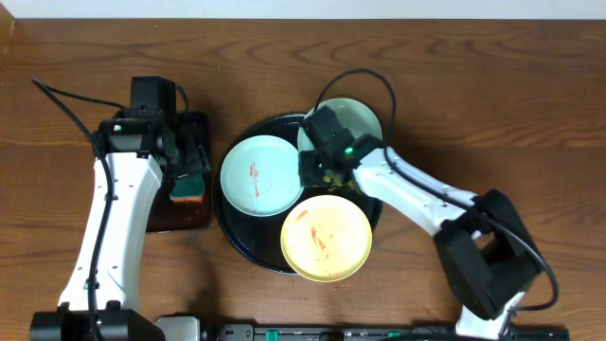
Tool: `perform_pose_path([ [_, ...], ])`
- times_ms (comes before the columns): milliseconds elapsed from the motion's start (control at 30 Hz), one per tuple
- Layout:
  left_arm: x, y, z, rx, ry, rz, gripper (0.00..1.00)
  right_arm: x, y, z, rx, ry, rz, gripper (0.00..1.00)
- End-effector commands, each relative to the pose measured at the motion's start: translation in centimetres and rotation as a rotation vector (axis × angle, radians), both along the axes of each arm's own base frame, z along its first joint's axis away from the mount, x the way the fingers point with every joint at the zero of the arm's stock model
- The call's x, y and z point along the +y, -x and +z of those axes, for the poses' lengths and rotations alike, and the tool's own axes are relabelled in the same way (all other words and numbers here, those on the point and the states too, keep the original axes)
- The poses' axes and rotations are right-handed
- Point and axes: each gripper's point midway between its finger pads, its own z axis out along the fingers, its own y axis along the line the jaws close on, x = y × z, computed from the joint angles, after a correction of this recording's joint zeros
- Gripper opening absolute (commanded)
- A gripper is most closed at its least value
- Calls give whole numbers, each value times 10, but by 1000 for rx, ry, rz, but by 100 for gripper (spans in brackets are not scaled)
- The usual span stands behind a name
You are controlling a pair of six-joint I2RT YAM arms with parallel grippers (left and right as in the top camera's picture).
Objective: Clean dirty plates on tray and stack at the side
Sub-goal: 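Move the right gripper to the upper pale green plate's rim and grip it, then grasp the green sponge from the black tray with the left gripper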
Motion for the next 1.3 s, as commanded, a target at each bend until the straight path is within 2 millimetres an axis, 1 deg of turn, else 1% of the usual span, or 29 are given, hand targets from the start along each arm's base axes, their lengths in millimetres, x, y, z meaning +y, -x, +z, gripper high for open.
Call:
perform_pose_path([
  [0,7,-4,5,-16,-33,35,77,11,3,-8,-4,14,2,44],
  [100,7,-4,5,-17,-33,35,77,12,5,-19,17,25,-9,41],
  [167,7,-4,5,-16,-33,35,77,12,5,-31,31,36,-10,36],
  [333,7,-5,5,-20,-33,35,77,14,4,-47,41,44,-9,29],
  [400,7,-6,5,-23,-33,35,77,15,4,-50,40,45,-7,26],
  [467,7,-6,5,-26,-33,34,77,16,3,-51,36,46,-7,19],
  [533,8,-8,4,-31,-33,35,77,14,2,-52,27,54,-12,9],
  [567,8,-9,4,-33,-33,34,77,13,0,-52,21,62,-16,7],
  [633,8,-11,2,-36,-37,35,77,10,-2,-53,6,79,-26,5],
  [667,10,-12,1,-34,-49,39,77,8,-4,-53,-2,87,-30,1],
  [733,19,-12,-3,-15,-98,53,75,6,-6,-53,-14,101,-33,1],
  [800,22,-12,-7,2,-116,56,70,6,-6,-53,-15,100,-32,1],
  [867,23,-13,-14,27,-125,49,68,7,-6,-53,-15,100,-32,1],
  [1000,27,-13,-32,90,-128,39,68,6,-5,-53,-9,104,-31,1],
  [1067,29,-17,-43,115,-115,28,68,5,-4,-54,-8,109,-23,1],
  [1200,16,-29,-71,145,-2,-39,68,5,-4,-54,-12,111,-14,1],
  [1267,18,-32,-84,168,10,-30,68,5,-4,-54,-12,110,-15,2],
])
